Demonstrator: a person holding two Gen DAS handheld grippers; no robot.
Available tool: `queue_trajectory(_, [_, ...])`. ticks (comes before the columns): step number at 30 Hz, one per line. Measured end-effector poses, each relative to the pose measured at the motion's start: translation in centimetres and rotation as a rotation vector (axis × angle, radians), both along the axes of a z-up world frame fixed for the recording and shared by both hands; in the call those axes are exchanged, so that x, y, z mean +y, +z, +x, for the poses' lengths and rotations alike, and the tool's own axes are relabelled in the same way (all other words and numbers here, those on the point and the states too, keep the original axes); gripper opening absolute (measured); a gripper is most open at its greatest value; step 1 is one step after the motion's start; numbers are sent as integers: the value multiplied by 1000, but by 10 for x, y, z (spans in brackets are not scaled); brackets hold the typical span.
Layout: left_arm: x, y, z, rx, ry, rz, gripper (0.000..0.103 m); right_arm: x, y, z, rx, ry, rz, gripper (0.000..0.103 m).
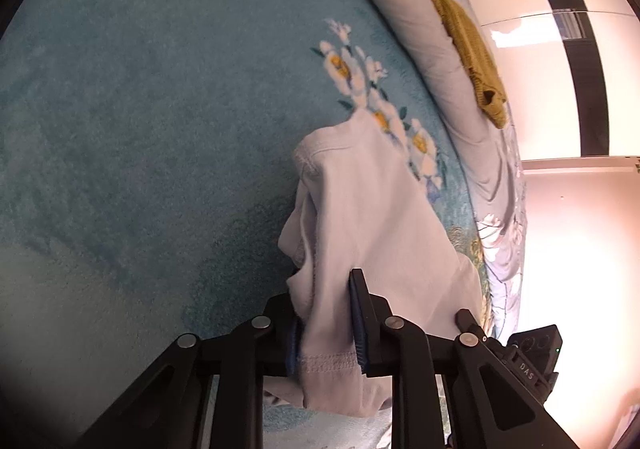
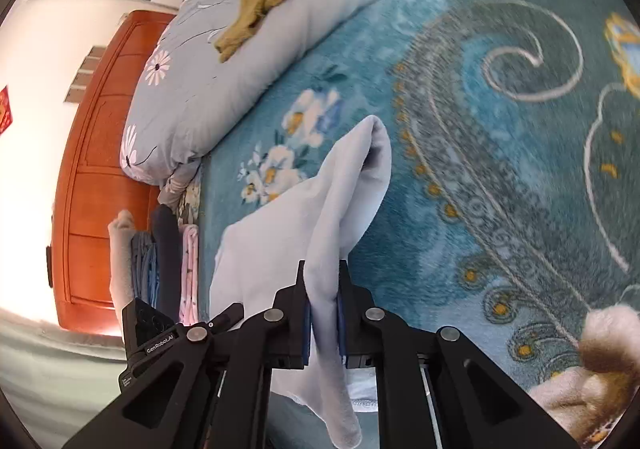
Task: Fold clothes
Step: 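Grasp the folded shirt bundle with both grippers and lift it off the bed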
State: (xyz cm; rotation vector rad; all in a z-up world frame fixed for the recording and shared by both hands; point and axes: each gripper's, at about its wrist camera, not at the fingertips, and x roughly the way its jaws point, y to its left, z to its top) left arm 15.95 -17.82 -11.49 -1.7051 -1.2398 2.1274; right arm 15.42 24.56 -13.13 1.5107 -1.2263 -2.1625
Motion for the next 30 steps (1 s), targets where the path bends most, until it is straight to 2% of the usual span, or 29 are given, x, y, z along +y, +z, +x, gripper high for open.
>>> queue_trajectory(6, [-8, 26, 10, 88, 22, 42, 18, -6, 34, -10, 58, 39, 19, 10])
queue_trajectory(13, [-36, 57, 23, 190, 101, 113, 18, -29, 77, -28, 138, 122, 27, 9])
queue_trajectory(20, [-78, 95, 34, 288, 197, 96, 19, -79, 120, -63, 223, 263, 34, 9])
queue_trajectory(25, [-120, 132, 48, 374, 304, 90, 19, -124, 150, -89, 286, 373, 18, 9])
queue_trajectory(30, [-177, 174, 70, 446, 408, 46, 19, -183, 185, -115, 350, 510, 5, 9])
